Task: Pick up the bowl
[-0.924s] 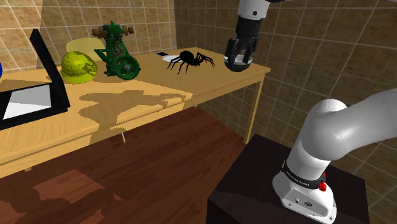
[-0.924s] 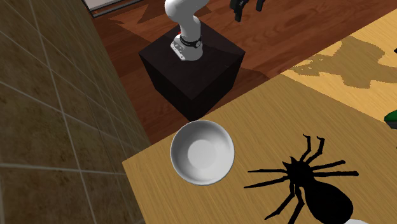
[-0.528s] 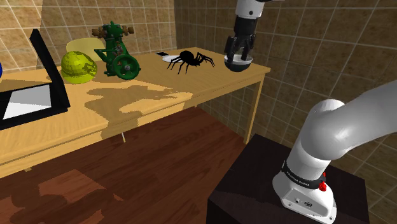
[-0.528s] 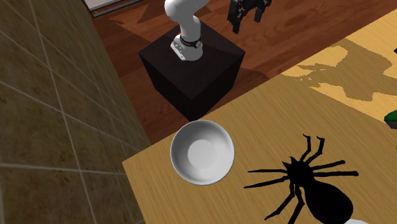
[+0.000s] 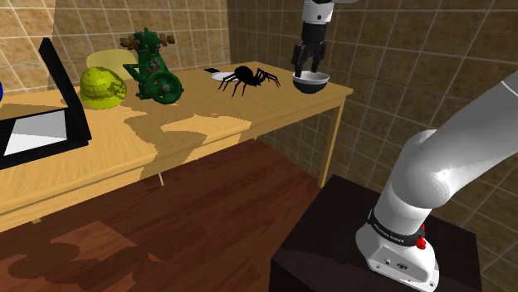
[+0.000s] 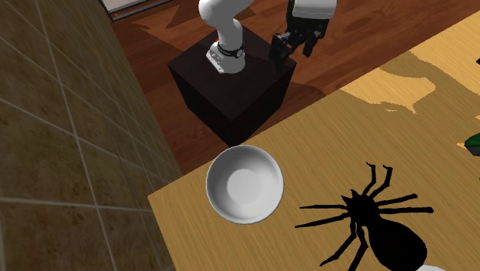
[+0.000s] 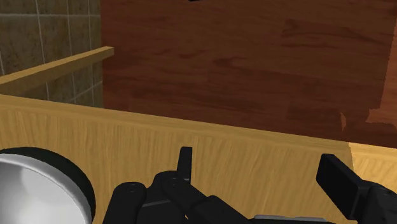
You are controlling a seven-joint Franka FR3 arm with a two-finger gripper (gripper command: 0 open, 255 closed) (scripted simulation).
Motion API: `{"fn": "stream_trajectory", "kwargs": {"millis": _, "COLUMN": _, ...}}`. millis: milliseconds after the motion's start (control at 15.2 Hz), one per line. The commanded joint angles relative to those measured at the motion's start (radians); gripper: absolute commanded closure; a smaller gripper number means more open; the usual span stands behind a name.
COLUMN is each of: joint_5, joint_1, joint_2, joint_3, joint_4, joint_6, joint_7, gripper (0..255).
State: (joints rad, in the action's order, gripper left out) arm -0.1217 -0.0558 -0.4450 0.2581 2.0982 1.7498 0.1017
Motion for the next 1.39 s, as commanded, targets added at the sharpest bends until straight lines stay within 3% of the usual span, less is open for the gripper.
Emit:
{"fn": "stream_trajectory", "kwargs": {"millis": 0, "joint_5": 0.006, "joint_1": -0.003, "joint_2": 0.075, "joint_3": 0.037, "joint_4": -0.062, "joint_6": 0.003, "joint_7": 0.048, "gripper": 0}}
{"fn": "stream_trajectory", "kwargs": {"millis": 594, "joint_5": 0.114, "joint_1": -0.042, "joint_2": 0.452, "joint_3": 0.175, "joint_4": -0.424, "joint_6": -0.047, "joint_7": 0.272, "gripper": 0}}
{"fn": "stream_trajectory", "kwargs": {"millis": 1122, "joint_5": 0.272, "joint_1": -0.188, "joint_2": 0.845, "joint_3": 0.215, "joint_4": -0.891, "joint_6": -0.199, "joint_7": 0.439, "gripper": 0}}
{"fn": "stream_trajectory", "kwargs": {"millis": 1320, "joint_5": 0.266, "joint_1": -0.180, "joint_2": 0.832, "joint_3": 0.212, "joint_4": -0.831, "joint_6": -0.151, "joint_7": 0.437, "gripper": 0}}
